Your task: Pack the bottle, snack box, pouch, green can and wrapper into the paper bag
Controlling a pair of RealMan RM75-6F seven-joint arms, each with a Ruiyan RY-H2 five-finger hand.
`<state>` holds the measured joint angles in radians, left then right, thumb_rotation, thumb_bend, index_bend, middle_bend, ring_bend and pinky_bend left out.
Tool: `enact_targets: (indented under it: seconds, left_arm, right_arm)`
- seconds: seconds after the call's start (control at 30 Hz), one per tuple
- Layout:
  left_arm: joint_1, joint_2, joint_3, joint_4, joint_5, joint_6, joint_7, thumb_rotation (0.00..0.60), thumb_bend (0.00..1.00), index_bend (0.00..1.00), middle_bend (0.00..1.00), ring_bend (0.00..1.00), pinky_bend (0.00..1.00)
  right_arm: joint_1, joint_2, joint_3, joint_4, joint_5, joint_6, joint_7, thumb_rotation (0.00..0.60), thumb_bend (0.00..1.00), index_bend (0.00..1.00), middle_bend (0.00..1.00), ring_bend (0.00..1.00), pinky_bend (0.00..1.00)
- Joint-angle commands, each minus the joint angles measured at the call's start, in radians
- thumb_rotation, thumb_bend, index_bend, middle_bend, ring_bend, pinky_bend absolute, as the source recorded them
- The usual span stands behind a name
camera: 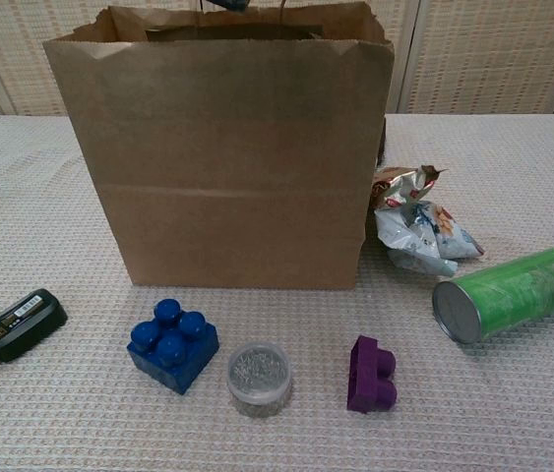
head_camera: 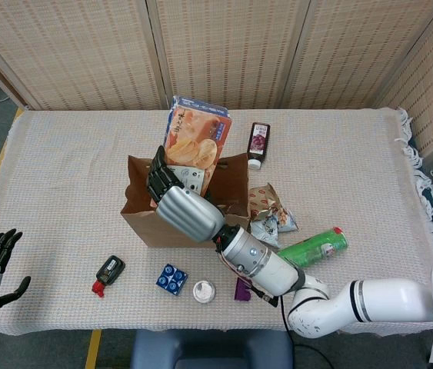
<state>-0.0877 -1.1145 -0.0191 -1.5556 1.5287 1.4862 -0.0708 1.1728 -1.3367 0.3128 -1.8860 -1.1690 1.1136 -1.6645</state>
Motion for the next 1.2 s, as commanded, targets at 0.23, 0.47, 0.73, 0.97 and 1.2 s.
enact_targets:
  seconds: [0.23,0.47,0.73,0.97,1.2]
  left_arm:
    - [0.003,0.0,0.001,0.0,0.0,0.004,-0.004,0.6,0.33,0.0,0.0,0.0,0.0]
    - [0.004,0.0,0.001,0.0,0.001,0.005,-0.006,0.6,0.33,0.0,0.0,0.0,0.0]
    - [0.005,0.0,0.001,0.002,0.002,0.006,-0.013,0.6,0.33,0.0,0.0,0.0,0.0]
    - [0.006,0.001,0.002,0.002,0.003,0.006,-0.013,0.6,0.33,0.0,0.0,0.0,0.0]
    - [0.007,0.0,0.002,0.003,0.004,0.007,-0.012,0.6,0.33,0.0,0.0,0.0,0.0]
  right_arm:
    - [0.016,0.022,-0.049,0.018,0.103,0.015,-0.073,0.6,0.16,0.61,0.6,0.56,0.46]
    - [0.037,-0.007,-0.094,0.03,0.111,0.012,-0.071,0.6,0.16,0.42,0.58,0.46,0.39]
    - [0.06,-0.008,-0.126,0.033,0.117,0.029,-0.109,0.6,0.15,0.07,0.32,0.16,0.15]
    - [0.067,0.003,-0.143,0.015,0.14,0.057,-0.141,0.6,0.11,0.0,0.15,0.01,0.04]
    - [0.067,0.011,-0.168,0.004,0.132,0.078,-0.145,0.6,0.08,0.0,0.07,0.0,0.0]
